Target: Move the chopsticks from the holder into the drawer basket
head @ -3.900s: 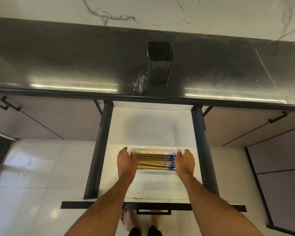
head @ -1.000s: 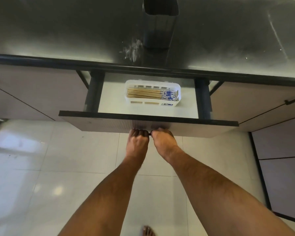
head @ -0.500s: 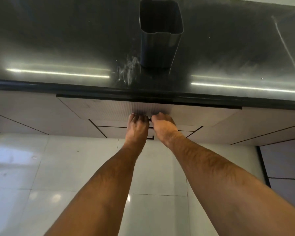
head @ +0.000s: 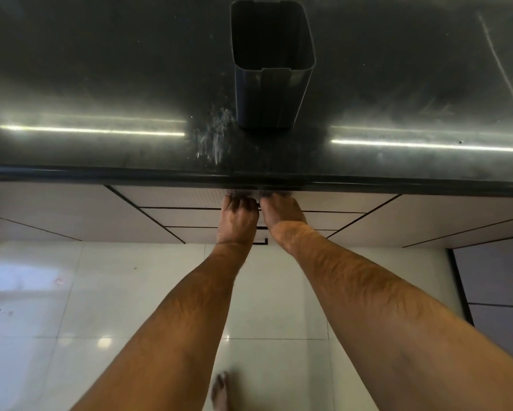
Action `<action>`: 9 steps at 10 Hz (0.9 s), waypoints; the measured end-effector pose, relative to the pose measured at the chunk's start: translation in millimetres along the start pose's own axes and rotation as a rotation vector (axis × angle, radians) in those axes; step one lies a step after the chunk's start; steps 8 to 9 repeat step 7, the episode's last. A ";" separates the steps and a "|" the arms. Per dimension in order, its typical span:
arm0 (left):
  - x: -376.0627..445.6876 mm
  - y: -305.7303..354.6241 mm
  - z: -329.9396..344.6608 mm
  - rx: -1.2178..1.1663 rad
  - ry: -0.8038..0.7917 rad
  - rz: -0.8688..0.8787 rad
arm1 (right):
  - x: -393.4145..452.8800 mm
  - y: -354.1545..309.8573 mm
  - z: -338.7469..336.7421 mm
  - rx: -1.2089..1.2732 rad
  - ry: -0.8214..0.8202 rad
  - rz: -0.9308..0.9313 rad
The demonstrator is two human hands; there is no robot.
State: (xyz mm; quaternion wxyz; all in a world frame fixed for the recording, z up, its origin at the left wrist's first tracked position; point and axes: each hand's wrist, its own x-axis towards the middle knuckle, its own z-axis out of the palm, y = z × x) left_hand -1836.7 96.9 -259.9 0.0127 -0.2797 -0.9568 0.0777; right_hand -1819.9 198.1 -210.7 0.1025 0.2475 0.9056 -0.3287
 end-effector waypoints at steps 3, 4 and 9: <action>-0.1 -5.3 -3.4 0.004 -0.004 0.032 | -4.2 -2.7 0.8 -0.095 0.017 0.017; 2.8 -10.7 -9.3 -0.020 -0.017 0.039 | -7.9 -4.5 -2.0 -0.108 0.027 0.031; -55.7 -26.4 -41.8 -0.266 0.036 0.138 | -63.2 -10.9 -25.8 -0.568 -0.051 -0.208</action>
